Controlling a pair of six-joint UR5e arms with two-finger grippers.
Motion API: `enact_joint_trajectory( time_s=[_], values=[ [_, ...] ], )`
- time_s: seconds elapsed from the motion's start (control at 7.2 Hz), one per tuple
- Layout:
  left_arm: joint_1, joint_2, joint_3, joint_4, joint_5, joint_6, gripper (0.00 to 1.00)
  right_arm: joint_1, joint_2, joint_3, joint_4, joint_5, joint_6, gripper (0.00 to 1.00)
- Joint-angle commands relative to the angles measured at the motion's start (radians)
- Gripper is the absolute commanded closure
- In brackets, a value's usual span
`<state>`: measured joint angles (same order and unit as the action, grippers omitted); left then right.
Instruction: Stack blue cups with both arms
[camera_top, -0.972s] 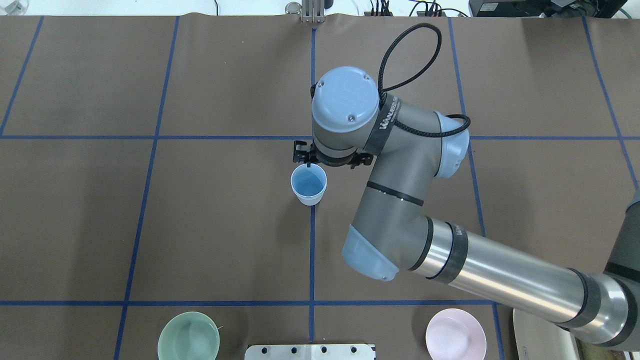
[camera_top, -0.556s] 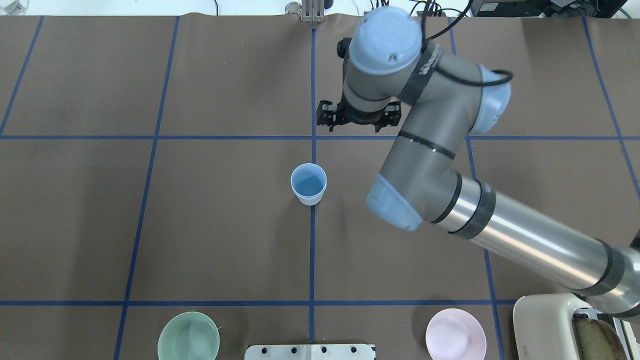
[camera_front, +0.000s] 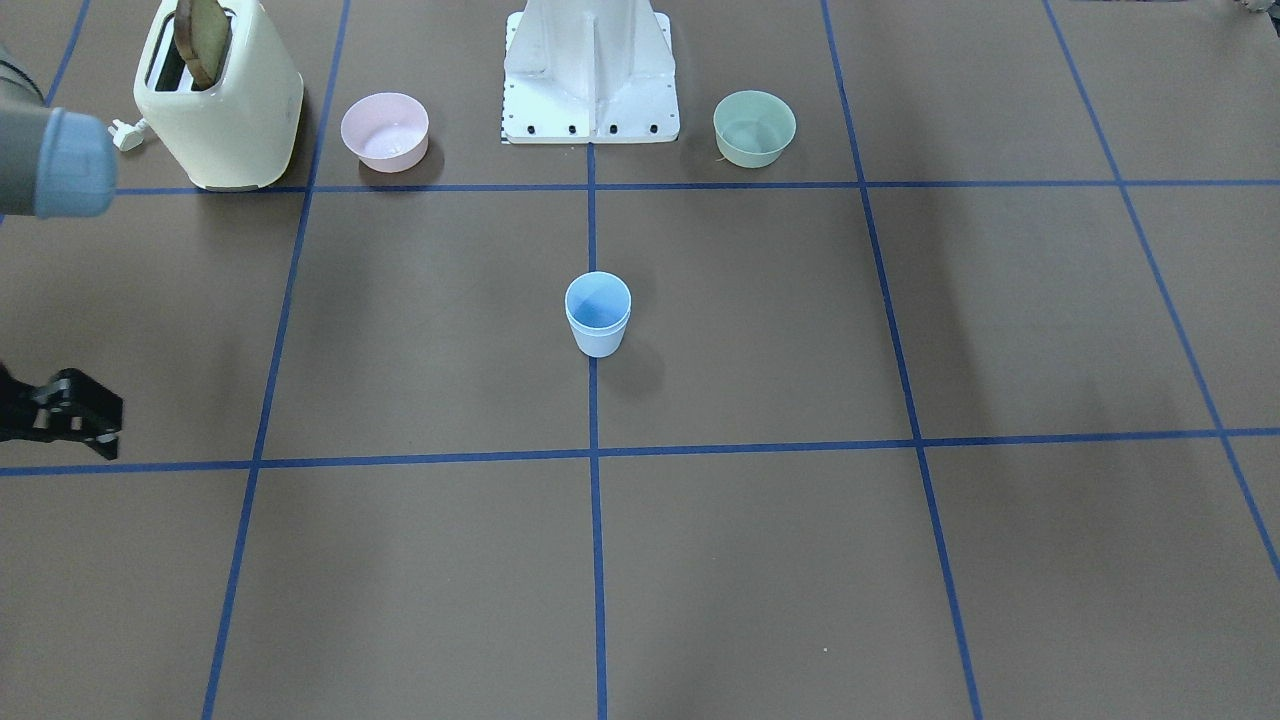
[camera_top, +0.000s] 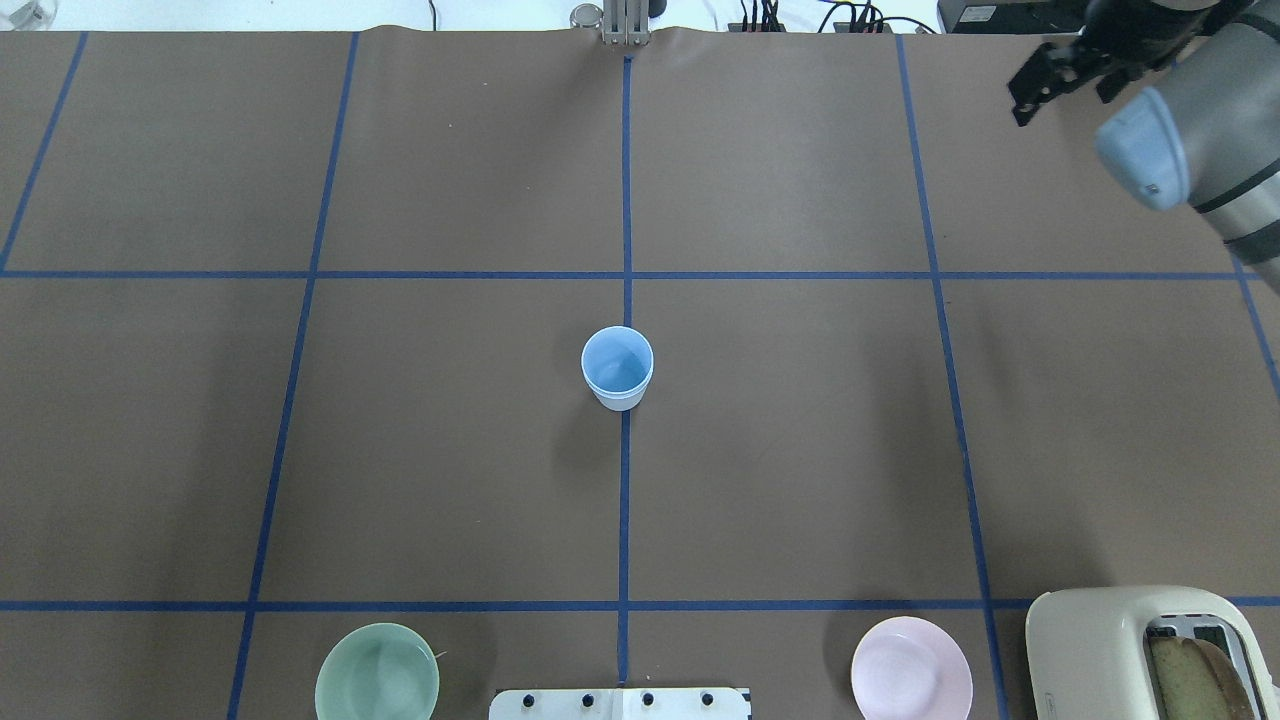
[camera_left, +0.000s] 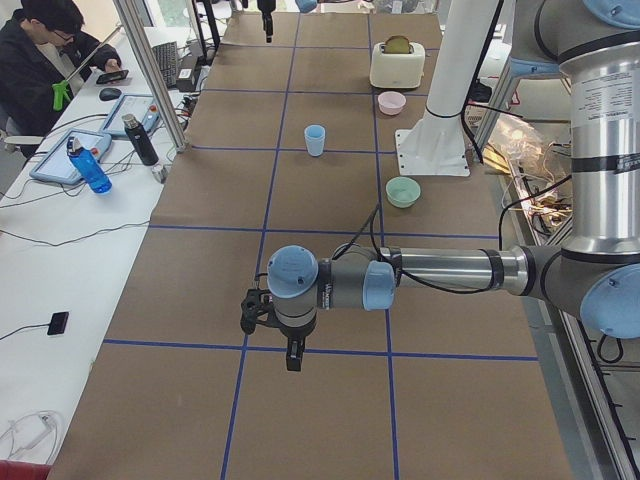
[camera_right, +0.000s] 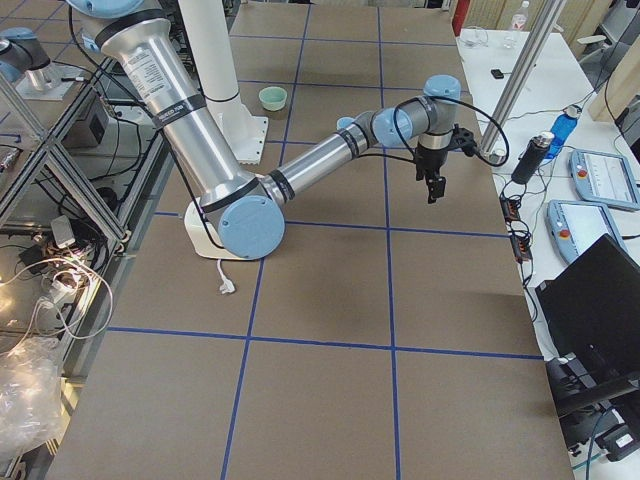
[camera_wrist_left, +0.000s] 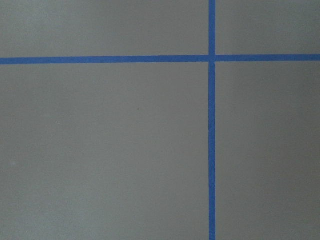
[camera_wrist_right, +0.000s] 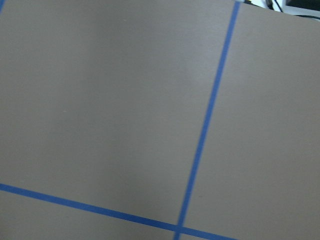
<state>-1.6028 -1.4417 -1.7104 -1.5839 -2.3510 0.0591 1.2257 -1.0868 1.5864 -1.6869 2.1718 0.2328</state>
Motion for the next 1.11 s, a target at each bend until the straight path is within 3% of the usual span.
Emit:
enact_joint_trajectory(
  time_s=[0.0, 0.42, 0.56, 0.83, 0.97],
  values=[
    [0.003, 0.003, -0.005, -0.002, -0.005, 0.002, 0.0, 0.133, -0.15, -0.034, 0.003, 0.017, -0.151, 0.0],
    [0.003, 0.001, -0.014, -0.052, 0.002, 0.004, 0.0, 0.243, -0.313, -0.028, 0.019, 0.014, -0.145, 0.0],
    [0.004, 0.007, -0.012, -0.063, 0.002, 0.002, 0.0, 0.282, -0.377, -0.013, 0.065, 0.014, -0.147, 0.0],
    [0.004, 0.007, -0.012, -0.085, 0.002, 0.004, 0.0, 0.311, -0.531, -0.022, 0.262, 0.023, -0.136, 0.0],
    [0.004, 0.01, -0.011, -0.084, 0.002, 0.002, 0.0, 0.32, -0.563, -0.023, 0.275, 0.023, -0.136, 0.0]
  ],
)
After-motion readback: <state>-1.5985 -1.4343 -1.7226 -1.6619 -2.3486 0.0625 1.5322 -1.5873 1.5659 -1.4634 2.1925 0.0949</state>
